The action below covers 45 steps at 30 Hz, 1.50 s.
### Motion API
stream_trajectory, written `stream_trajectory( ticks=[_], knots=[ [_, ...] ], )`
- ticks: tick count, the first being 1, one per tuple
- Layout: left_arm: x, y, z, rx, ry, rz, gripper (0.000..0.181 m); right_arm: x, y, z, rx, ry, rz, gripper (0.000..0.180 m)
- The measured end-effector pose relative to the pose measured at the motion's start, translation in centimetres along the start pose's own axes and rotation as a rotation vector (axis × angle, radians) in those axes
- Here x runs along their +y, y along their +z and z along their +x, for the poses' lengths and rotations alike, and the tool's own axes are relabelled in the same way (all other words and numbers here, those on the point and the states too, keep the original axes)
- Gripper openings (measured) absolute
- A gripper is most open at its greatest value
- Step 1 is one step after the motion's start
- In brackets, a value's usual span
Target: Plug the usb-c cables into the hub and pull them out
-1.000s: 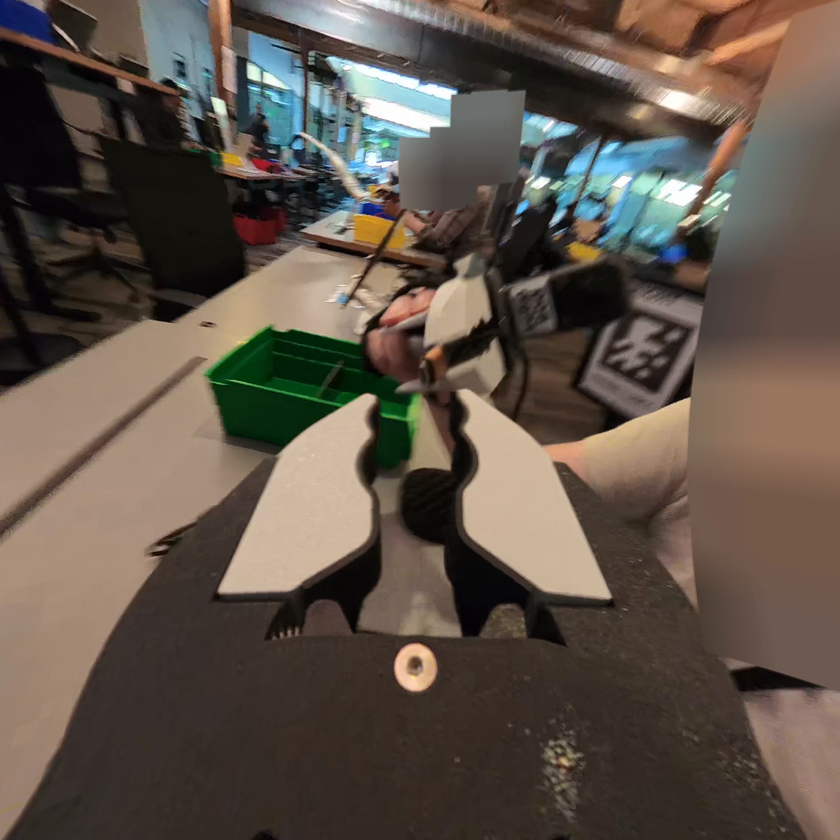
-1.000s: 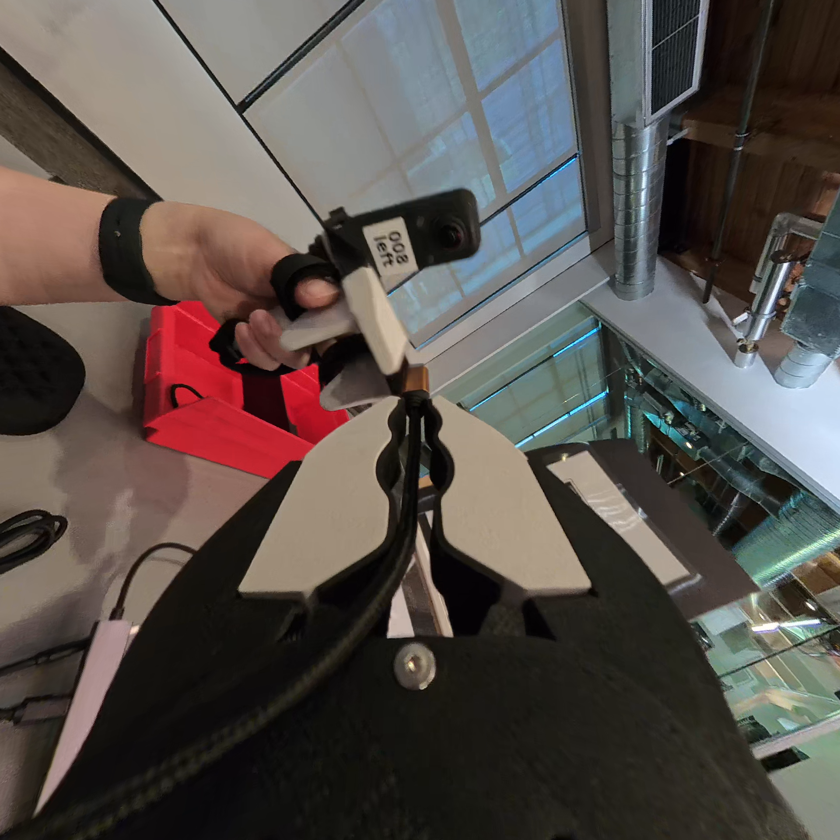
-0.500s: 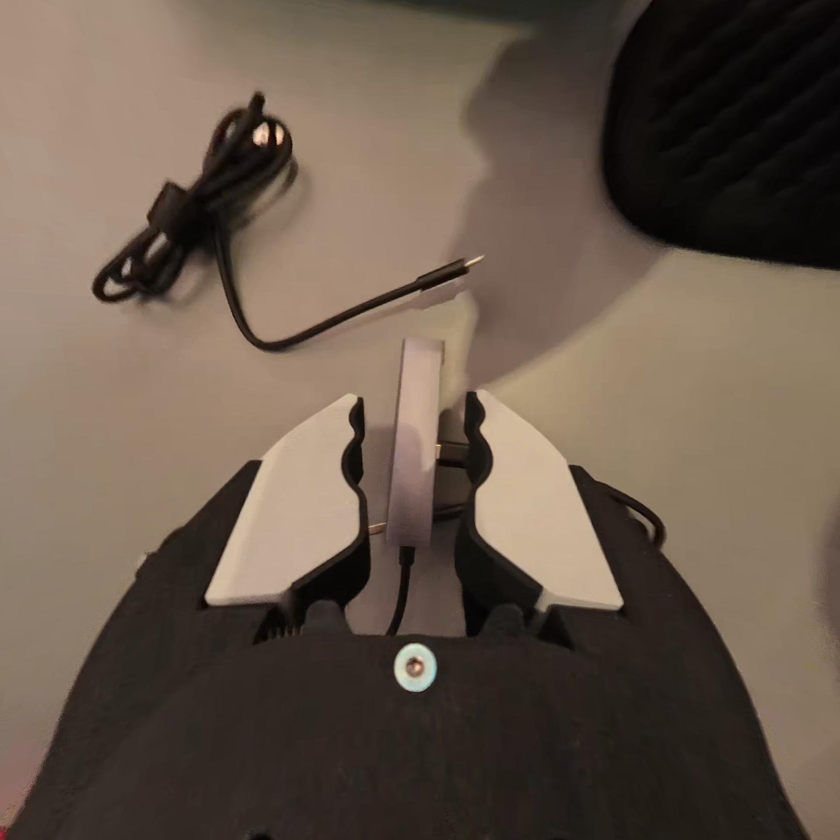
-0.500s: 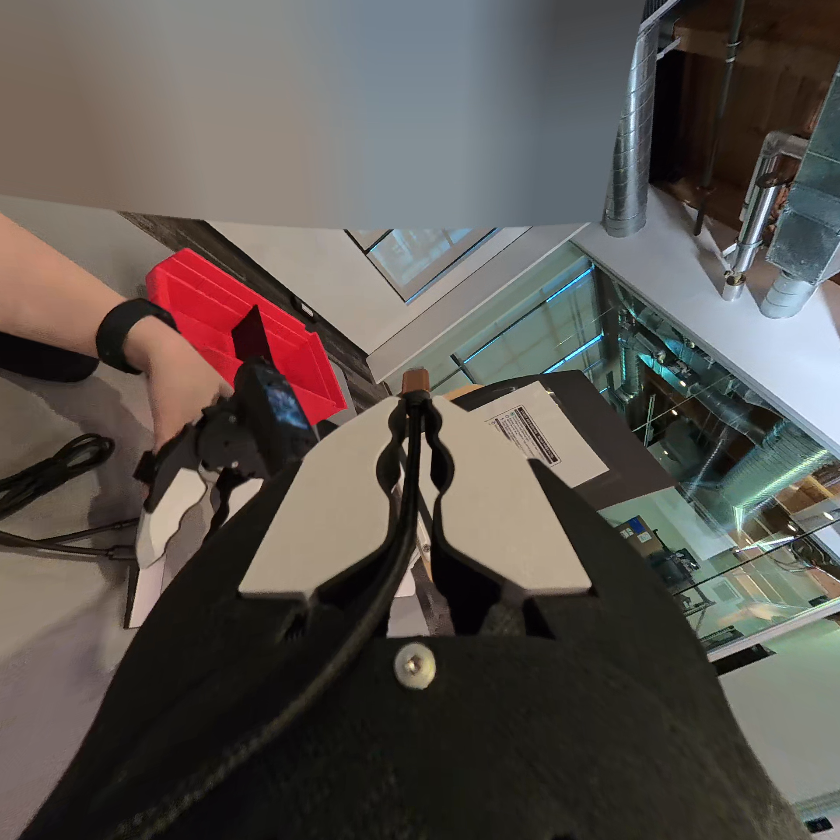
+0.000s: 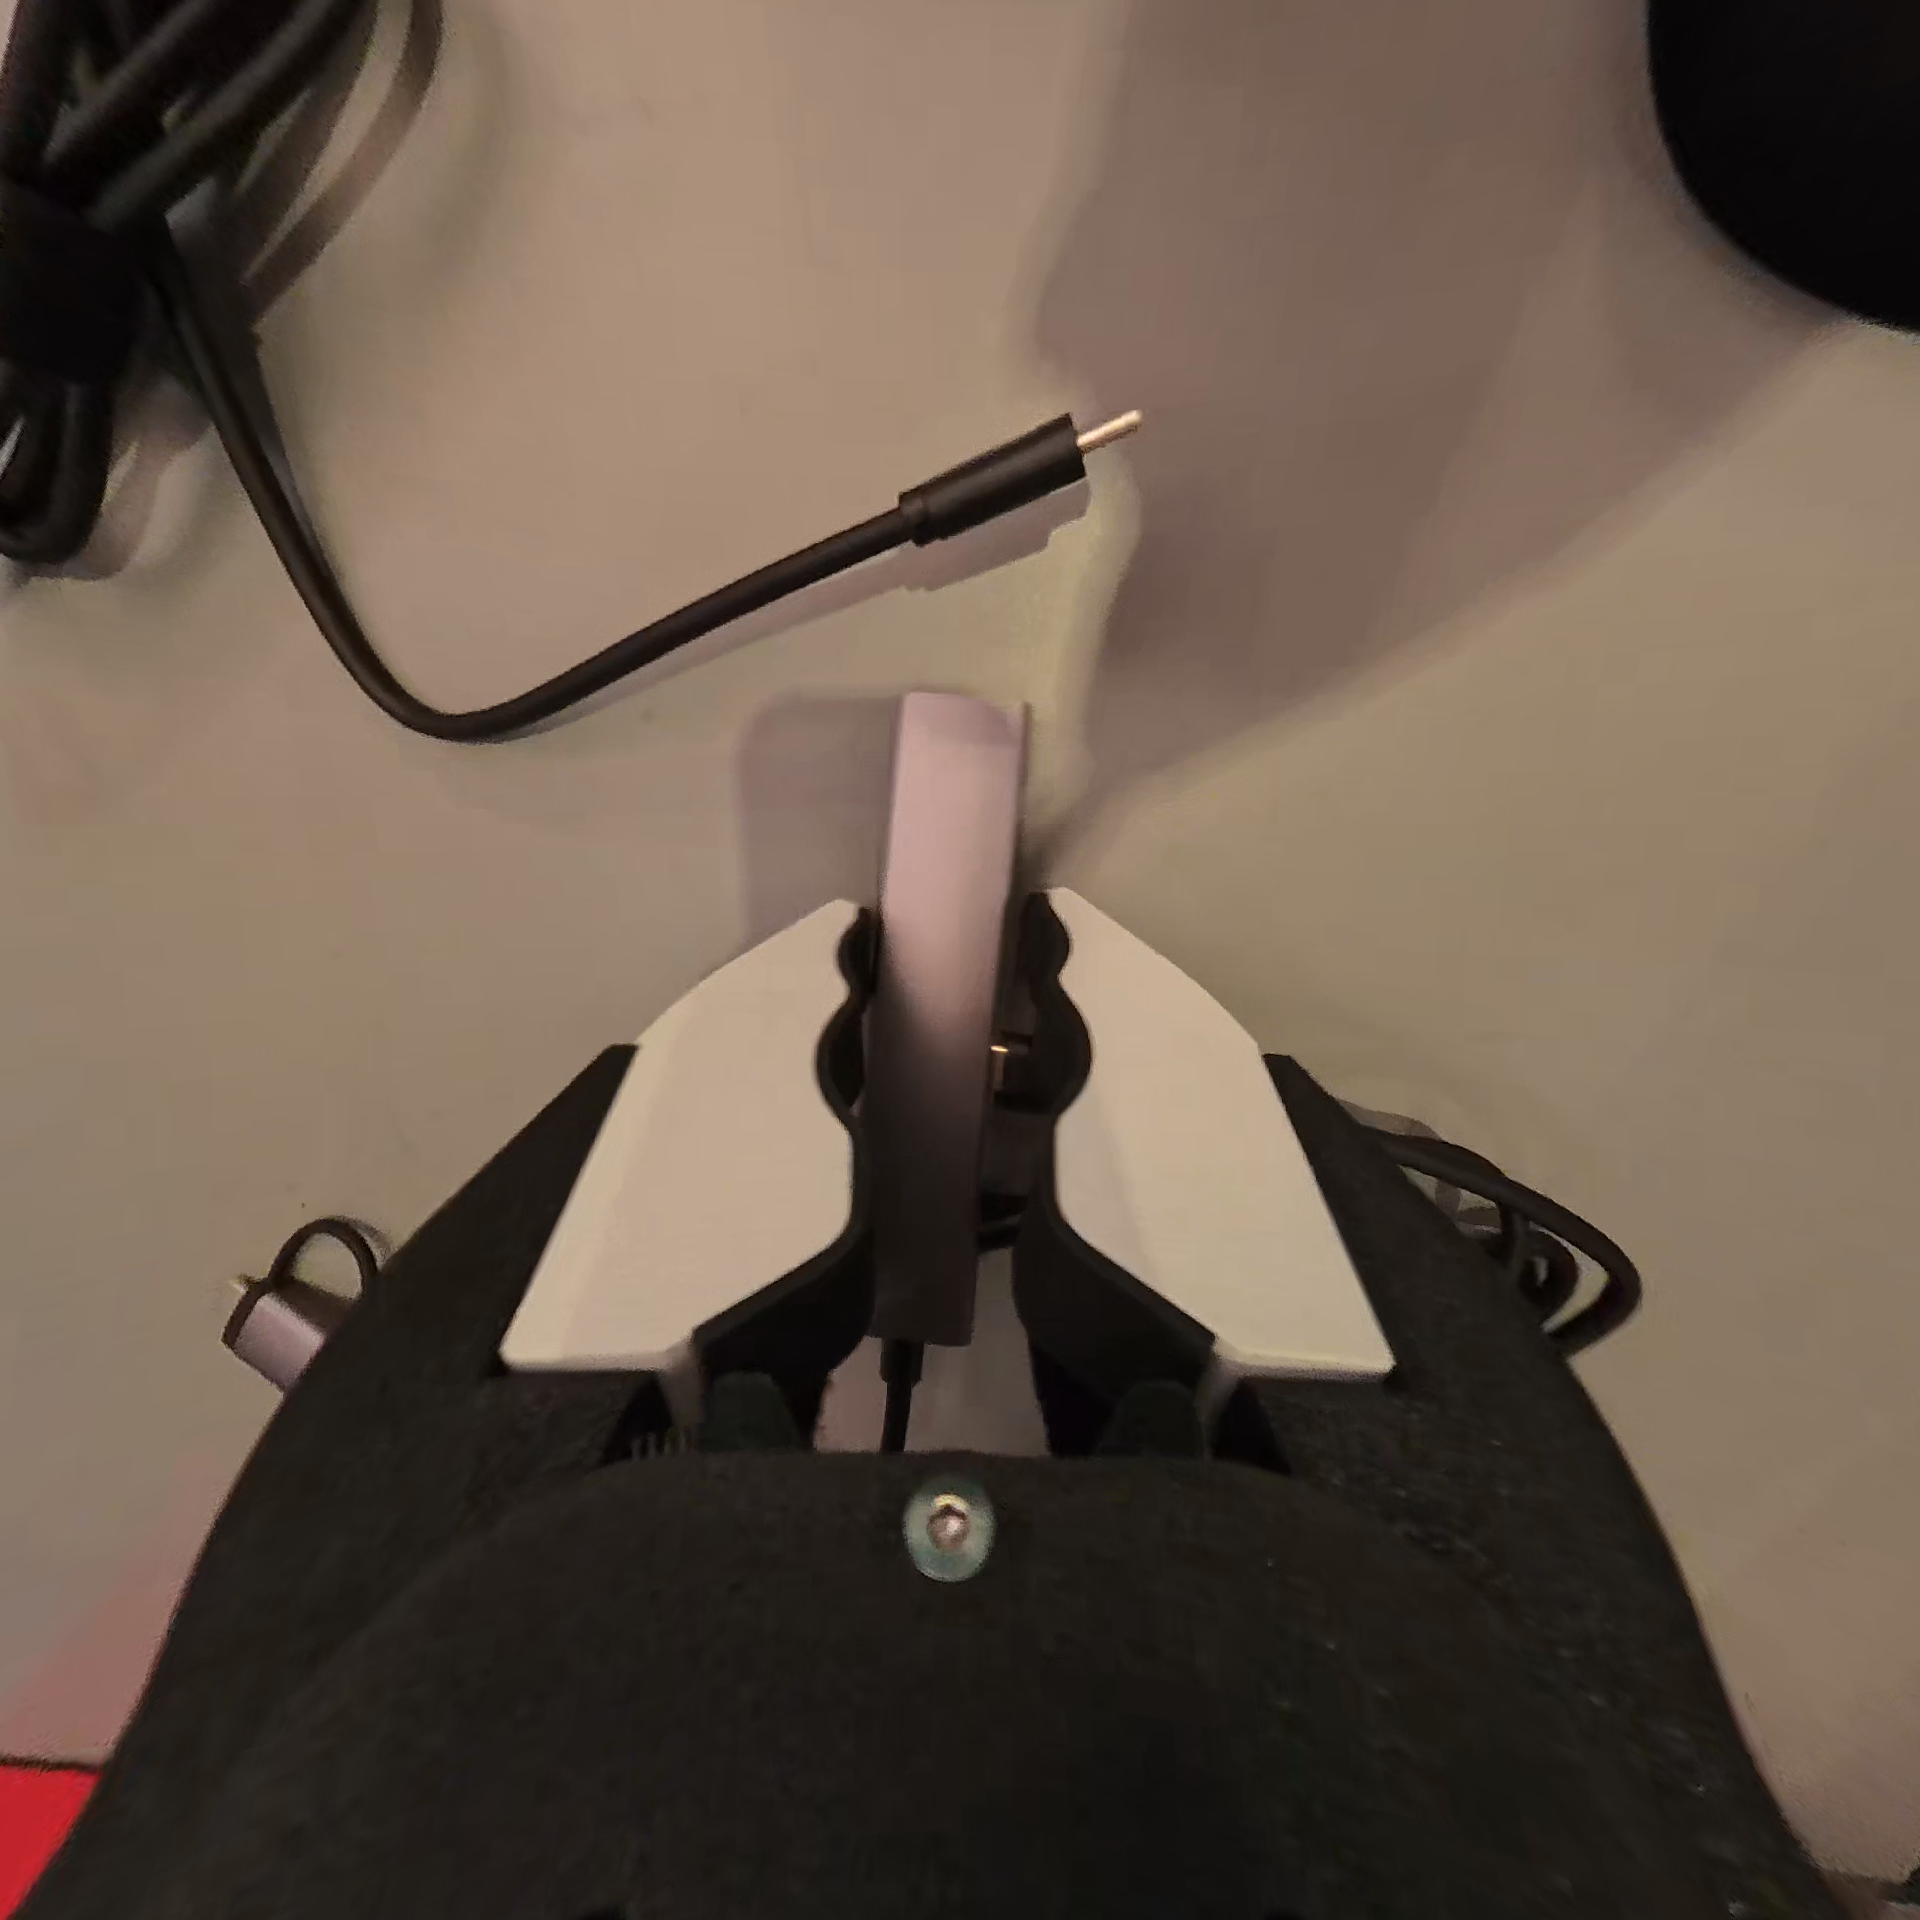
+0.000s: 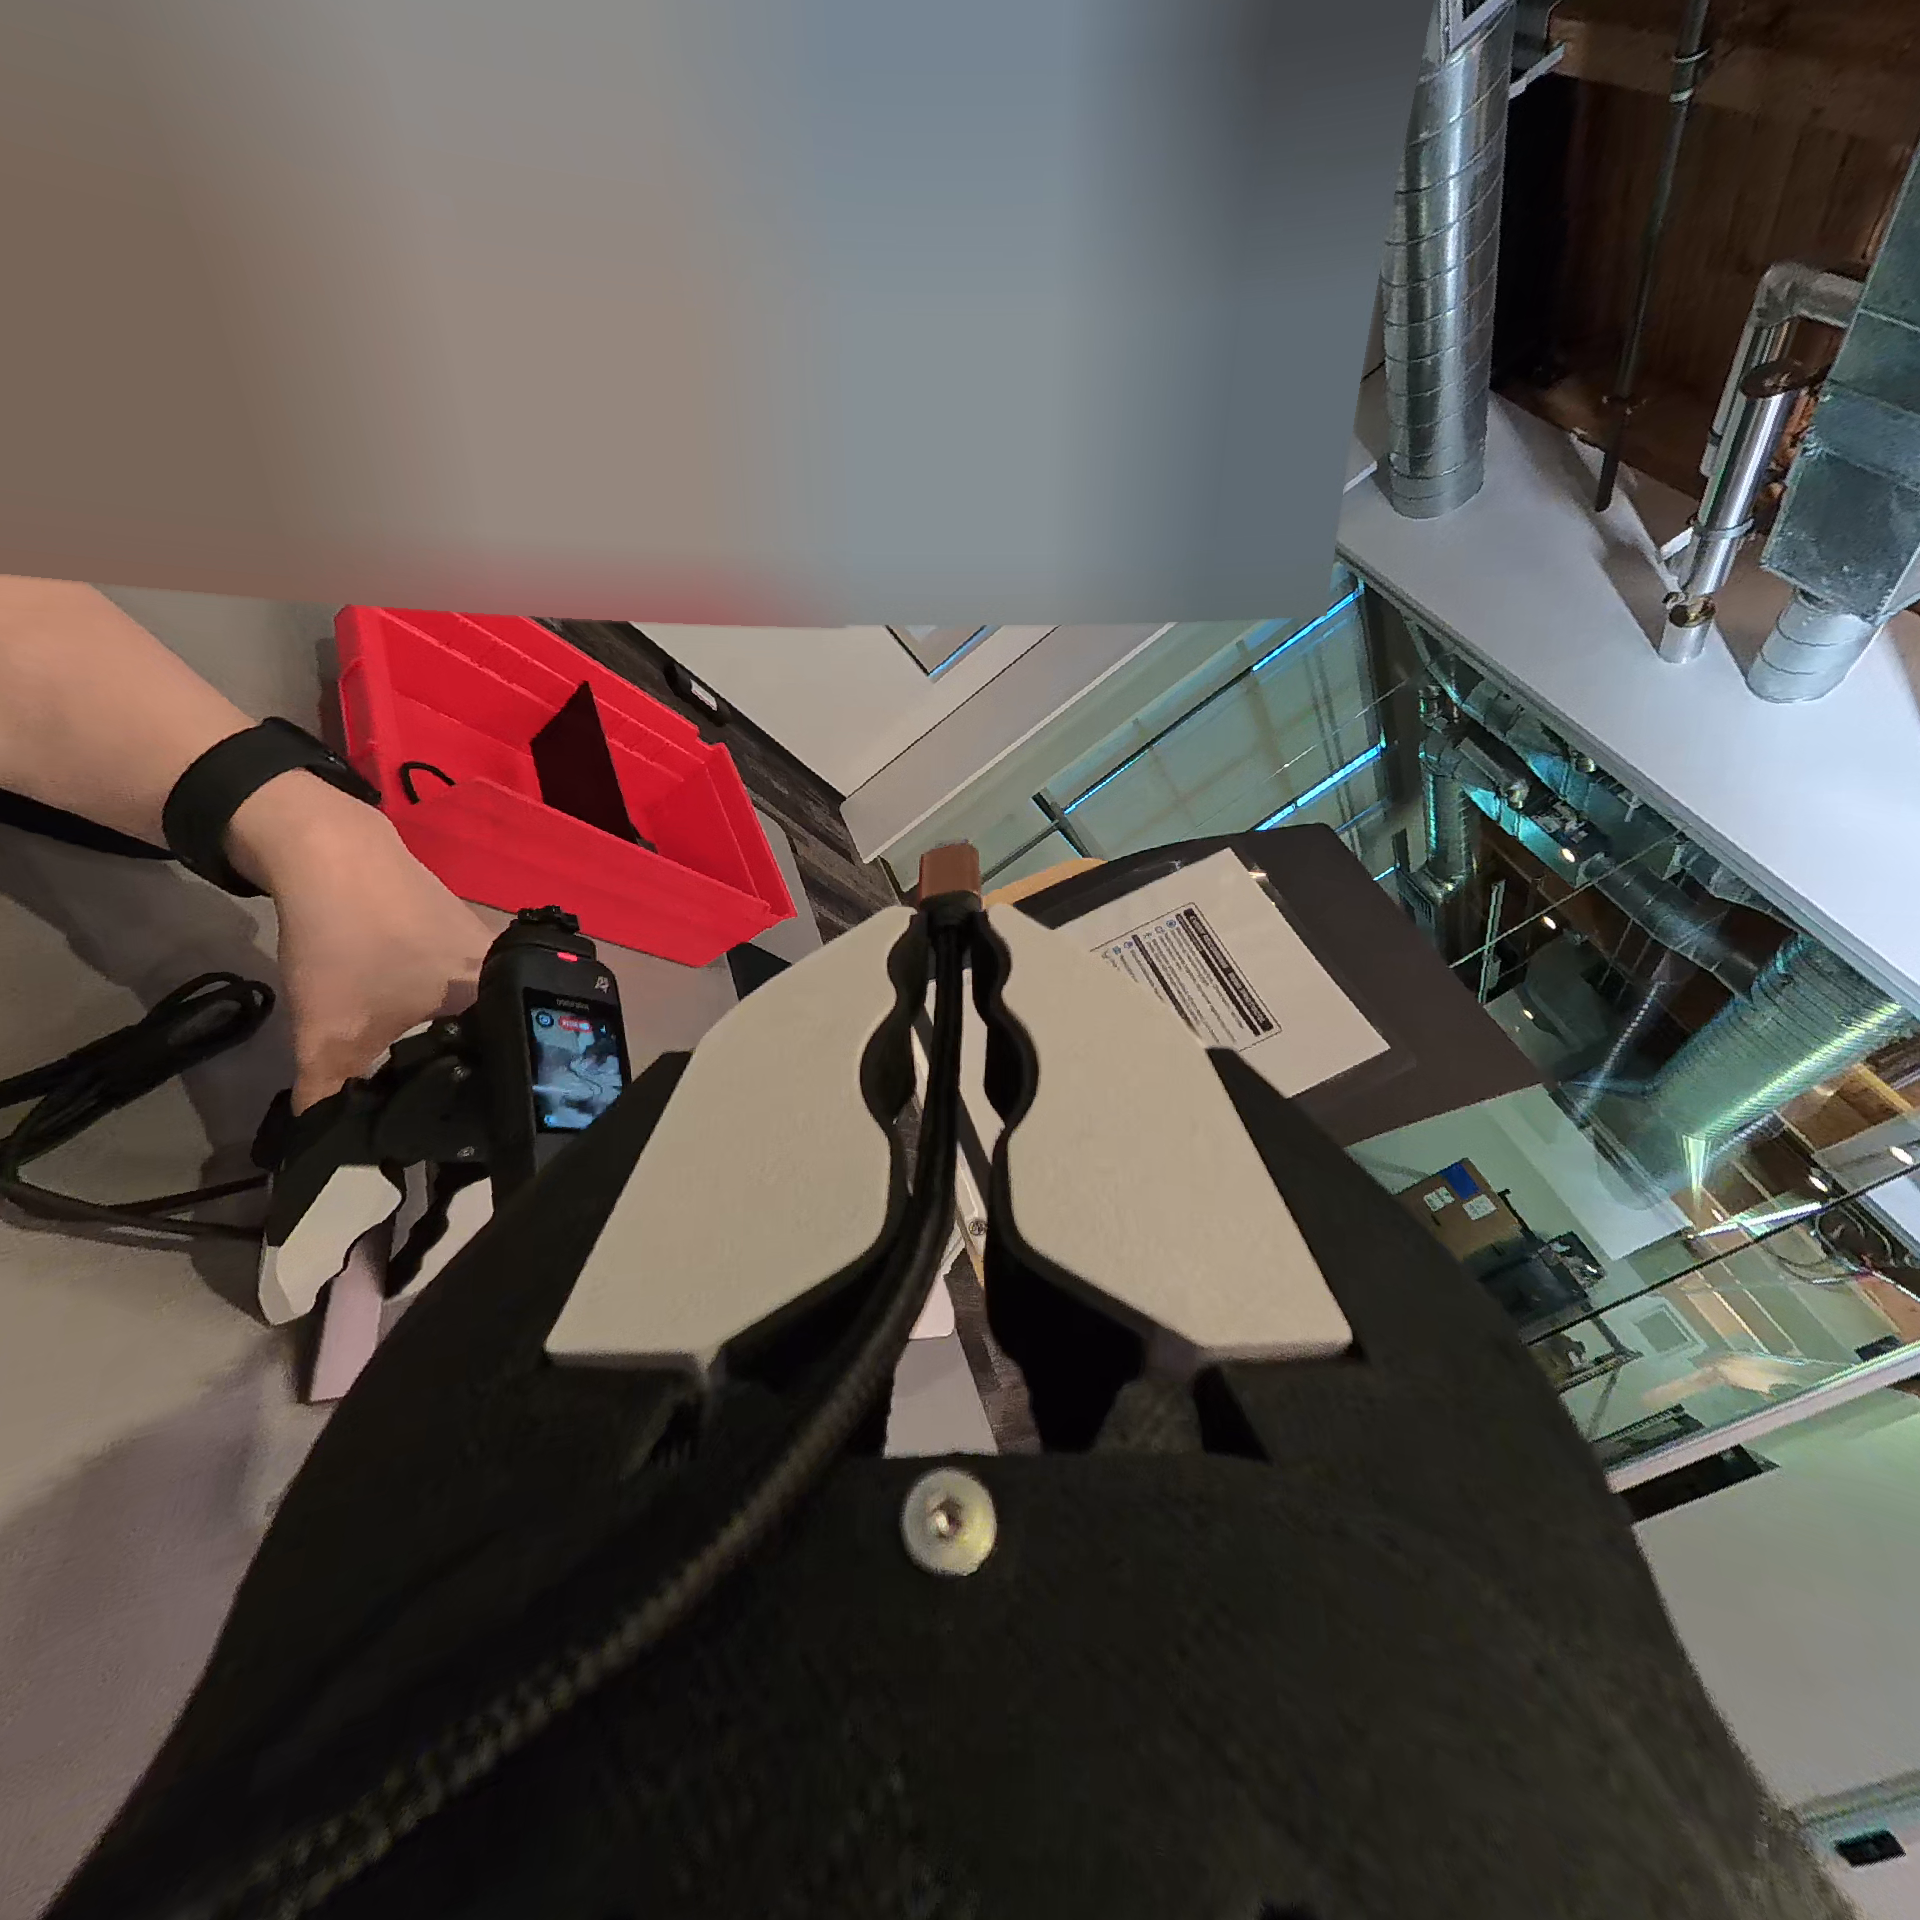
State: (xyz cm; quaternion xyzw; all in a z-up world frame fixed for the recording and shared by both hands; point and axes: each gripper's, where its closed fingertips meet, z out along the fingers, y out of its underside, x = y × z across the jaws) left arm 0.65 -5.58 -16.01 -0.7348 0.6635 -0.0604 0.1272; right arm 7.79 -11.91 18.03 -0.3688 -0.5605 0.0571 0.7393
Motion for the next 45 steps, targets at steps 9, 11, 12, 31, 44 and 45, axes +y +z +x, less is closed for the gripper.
stream_trajectory(
  ticks=[9, 11, 12, 31, 44, 45],
  knots=[
    [-2.3, -6.9, -2.4, -0.060, 0.004, 0.307, 0.023, 2.7, -2.1, -0.4, -0.118, 0.218, -0.055, 0.007],
    [-3.5, -10.2, -2.0, -0.032, 0.057, 0.507, 0.023, 3.8, -2.1, -0.8, -0.161, 0.294, -0.113, 0.006],
    [-4.1, -11.5, -1.7, -0.028, 0.101, 0.607, 0.023, 4.3, -1.9, -1.2, -0.193, 0.347, -0.147, 0.007],
    [-6.3, -14.2, 0.4, 0.031, 0.230, 0.972, 0.023, 9.9, 2.7, -8.9, -0.554, 0.482, -0.513, 0.008],
    [-6.6, -14.7, 0.8, -0.010, 0.254, 0.952, 0.023, 9.7, 2.8, -8.9, -0.561, 0.494, -0.495, 0.008],
    [-6.6, -14.7, 0.8, -0.014, 0.253, 0.950, 0.023, 9.7, 2.7, -8.9, -0.564, 0.493, -0.494, 0.008]
  ],
)
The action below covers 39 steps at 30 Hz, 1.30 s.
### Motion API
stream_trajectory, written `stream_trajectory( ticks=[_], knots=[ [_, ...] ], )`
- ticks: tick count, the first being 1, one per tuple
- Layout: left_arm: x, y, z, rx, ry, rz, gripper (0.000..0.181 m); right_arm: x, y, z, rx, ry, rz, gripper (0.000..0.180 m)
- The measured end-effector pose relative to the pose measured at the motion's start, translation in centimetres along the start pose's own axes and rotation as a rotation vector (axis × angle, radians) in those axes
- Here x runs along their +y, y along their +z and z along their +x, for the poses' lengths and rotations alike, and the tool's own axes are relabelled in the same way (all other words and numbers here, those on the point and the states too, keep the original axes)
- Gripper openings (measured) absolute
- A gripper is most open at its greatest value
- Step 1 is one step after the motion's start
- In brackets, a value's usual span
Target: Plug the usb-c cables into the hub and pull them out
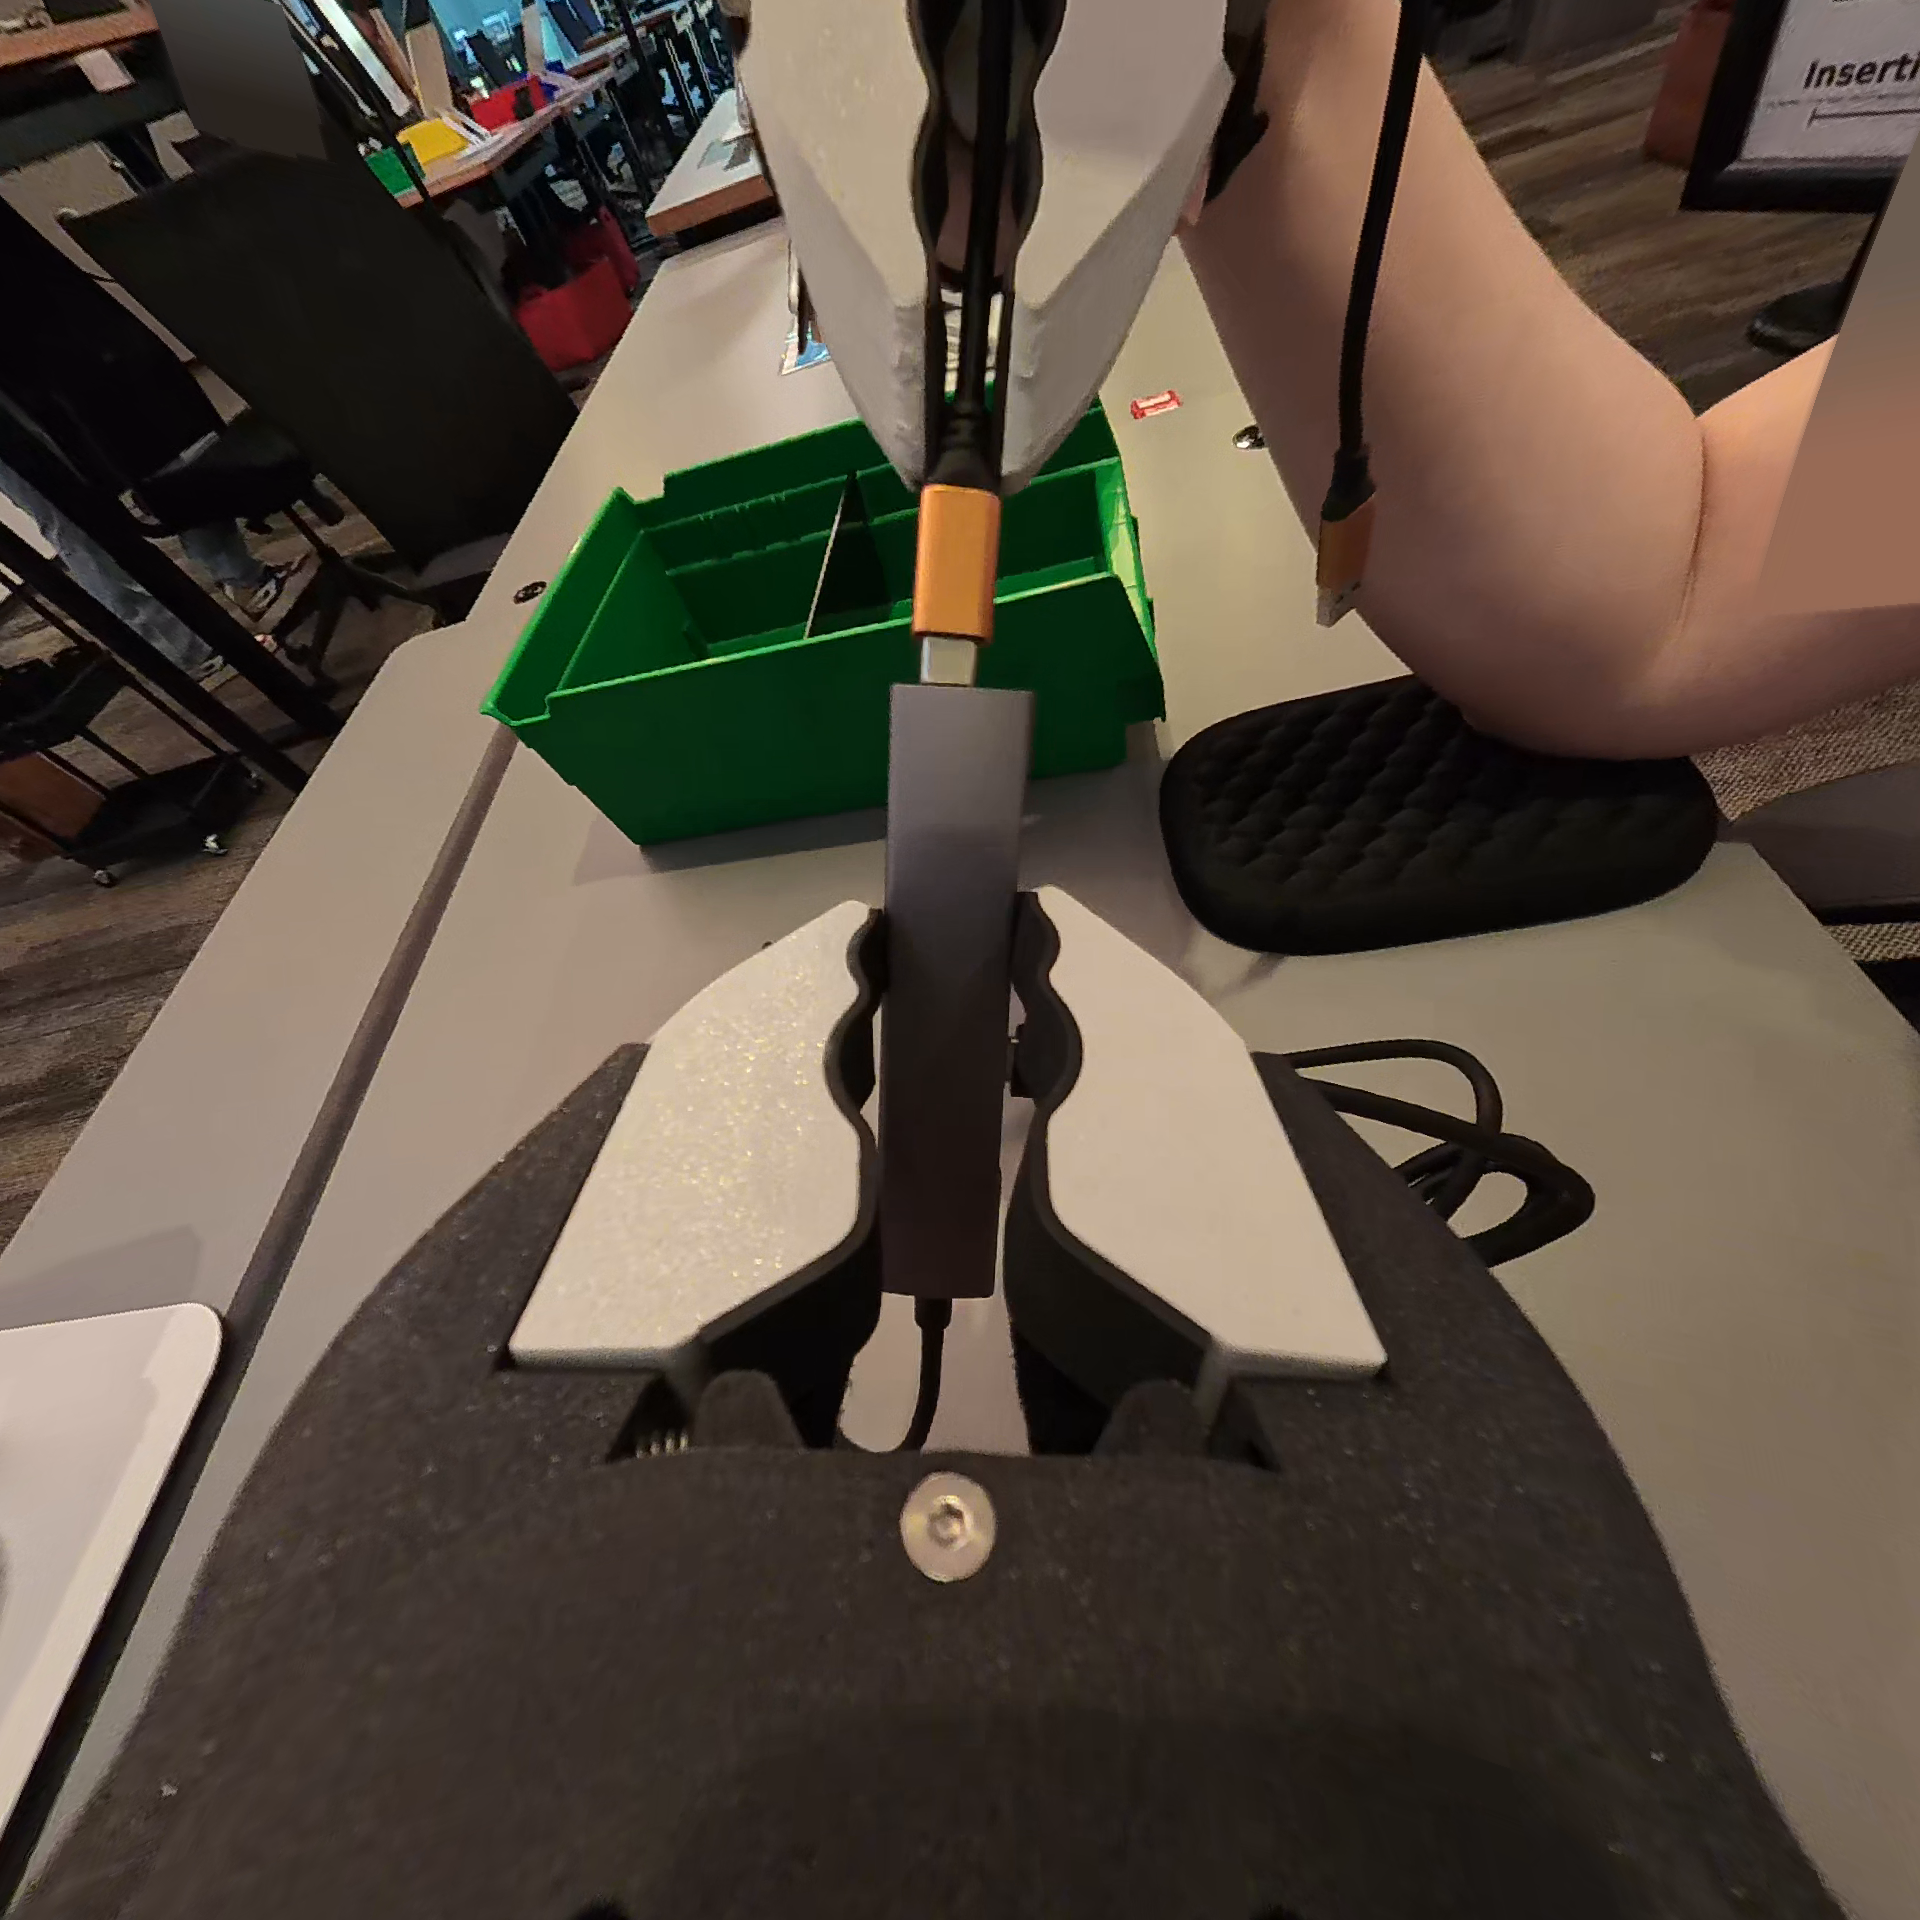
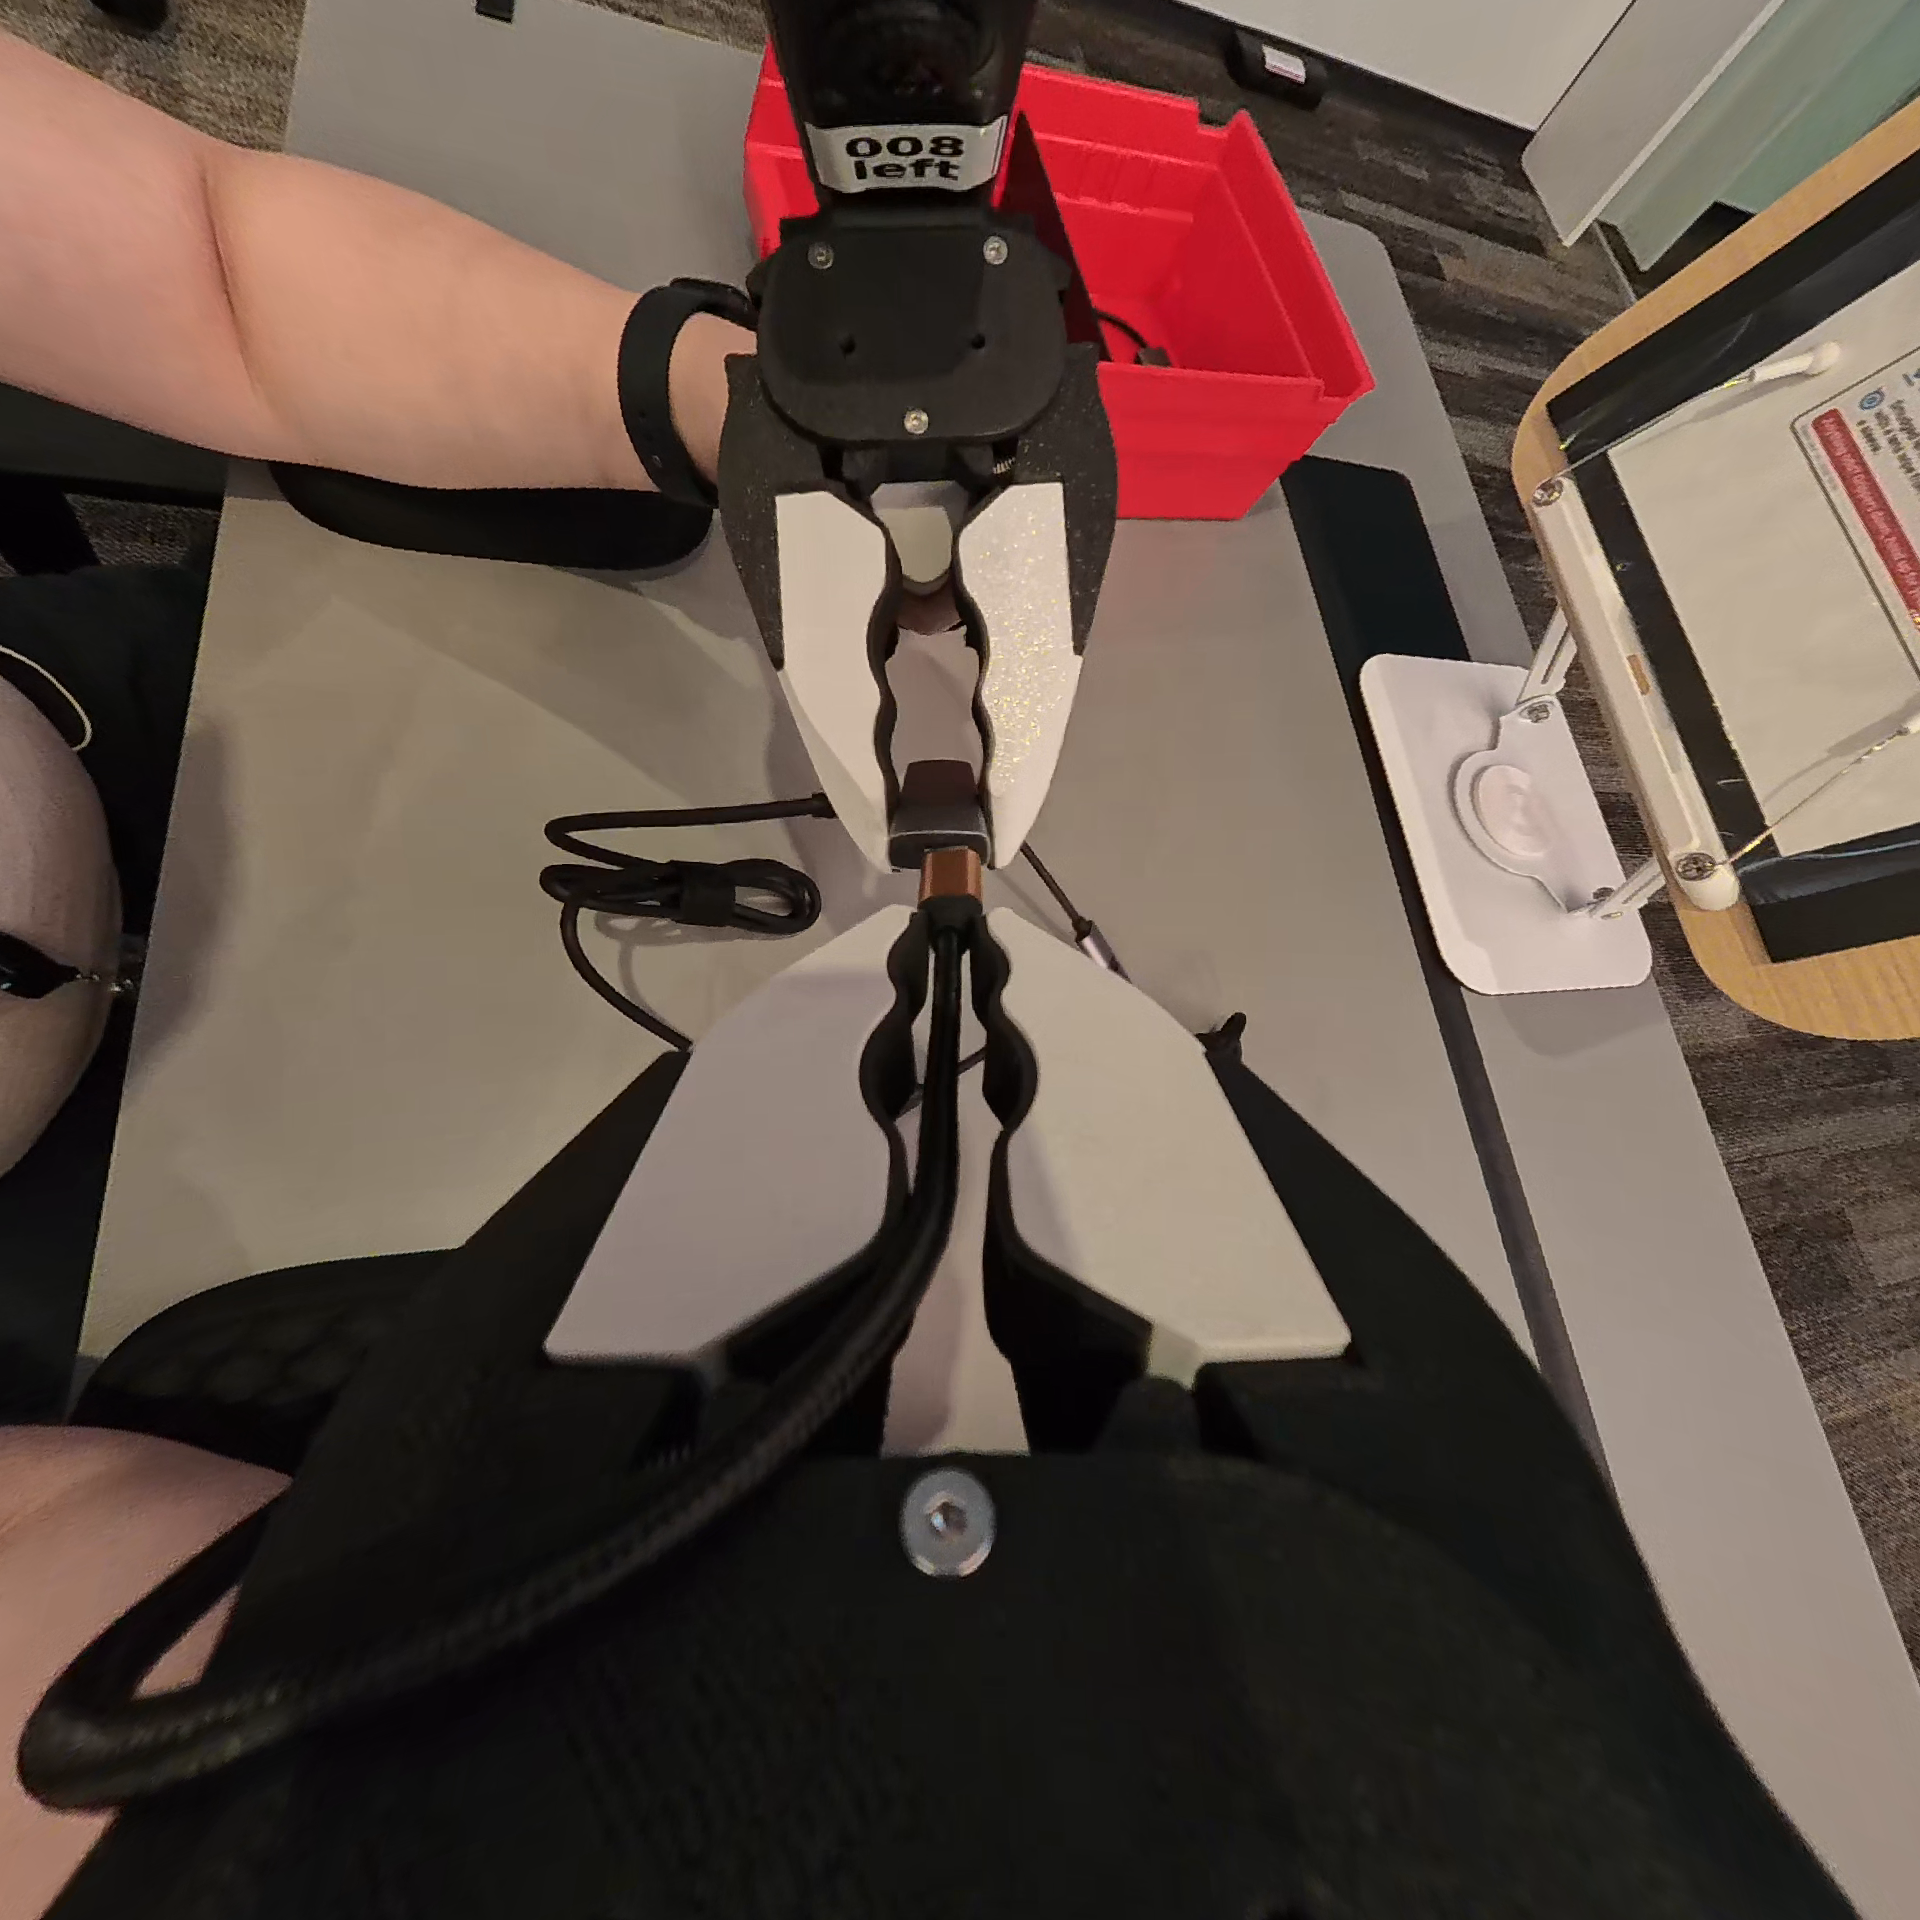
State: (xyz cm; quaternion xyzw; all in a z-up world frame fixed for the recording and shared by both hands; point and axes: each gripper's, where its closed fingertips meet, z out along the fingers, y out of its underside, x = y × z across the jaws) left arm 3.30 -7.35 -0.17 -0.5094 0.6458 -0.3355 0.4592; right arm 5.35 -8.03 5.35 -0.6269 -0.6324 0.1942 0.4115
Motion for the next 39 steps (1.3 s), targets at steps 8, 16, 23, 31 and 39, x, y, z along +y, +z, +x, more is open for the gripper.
stream_trajectory(
  ticks=[8, 16, 23, 31, 39],
  knots=[
    [-0.2, 0.0, -0.2, -0.032, 0.023, -0.019, 0.023, 0.0, 0.1, -0.2, -0.005, 0.000, -0.015, 0.008],
    [-1.0, -0.6, -0.4, -0.083, 0.046, -0.061, 0.022, -0.1, -0.3, 0.0, -0.026, 0.040, 0.030, 0.008],
    [-1.2, -1.1, -0.5, -0.104, 0.095, -0.092, 0.022, 0.4, 0.1, 0.0, -0.045, 0.047, 0.012, 0.008],
    [-0.8, -1.2, -0.4, -0.105, 0.110, -0.151, 0.022, 0.1, 0.4, -0.1, -0.056, 0.036, 0.027, 0.008],
    [2.5, -5.8, 0.3, 0.000, 0.068, -0.389, 0.023, 3.0, 1.0, 2.4, 0.003, 0.053, 0.042, 0.023]
  ],
)
